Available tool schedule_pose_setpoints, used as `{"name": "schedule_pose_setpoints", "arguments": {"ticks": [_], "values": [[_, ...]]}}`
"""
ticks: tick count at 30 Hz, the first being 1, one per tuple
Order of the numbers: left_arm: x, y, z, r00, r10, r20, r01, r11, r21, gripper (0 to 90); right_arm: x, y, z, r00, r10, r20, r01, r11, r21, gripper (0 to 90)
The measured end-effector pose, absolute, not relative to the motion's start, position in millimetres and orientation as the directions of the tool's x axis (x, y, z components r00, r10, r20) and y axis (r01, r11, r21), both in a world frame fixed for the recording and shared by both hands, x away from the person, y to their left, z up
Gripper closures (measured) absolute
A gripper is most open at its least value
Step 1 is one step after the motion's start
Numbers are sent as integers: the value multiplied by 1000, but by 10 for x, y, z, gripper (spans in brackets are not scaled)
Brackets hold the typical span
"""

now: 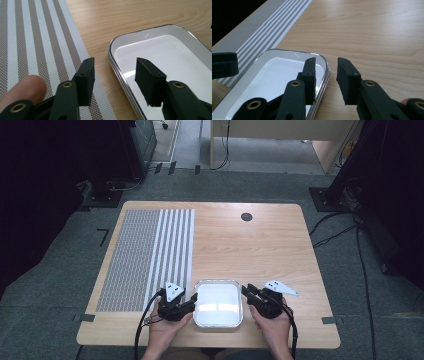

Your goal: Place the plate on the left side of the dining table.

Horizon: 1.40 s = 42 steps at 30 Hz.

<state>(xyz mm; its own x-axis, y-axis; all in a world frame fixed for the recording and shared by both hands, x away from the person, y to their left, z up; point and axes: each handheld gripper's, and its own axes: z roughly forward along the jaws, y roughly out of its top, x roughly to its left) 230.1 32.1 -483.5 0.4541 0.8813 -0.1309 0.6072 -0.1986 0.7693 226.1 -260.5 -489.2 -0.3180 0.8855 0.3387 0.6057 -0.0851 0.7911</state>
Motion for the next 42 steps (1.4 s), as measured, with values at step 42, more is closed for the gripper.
{"name": "schedule_pose_setpoints", "arguments": {"ticks": [42], "values": [[2301, 251, -4936, 547, 829, -119, 598, -288, 748, 806, 2173, -2542, -4998, -206, 807, 553, 689, -281, 668, 880]]}}
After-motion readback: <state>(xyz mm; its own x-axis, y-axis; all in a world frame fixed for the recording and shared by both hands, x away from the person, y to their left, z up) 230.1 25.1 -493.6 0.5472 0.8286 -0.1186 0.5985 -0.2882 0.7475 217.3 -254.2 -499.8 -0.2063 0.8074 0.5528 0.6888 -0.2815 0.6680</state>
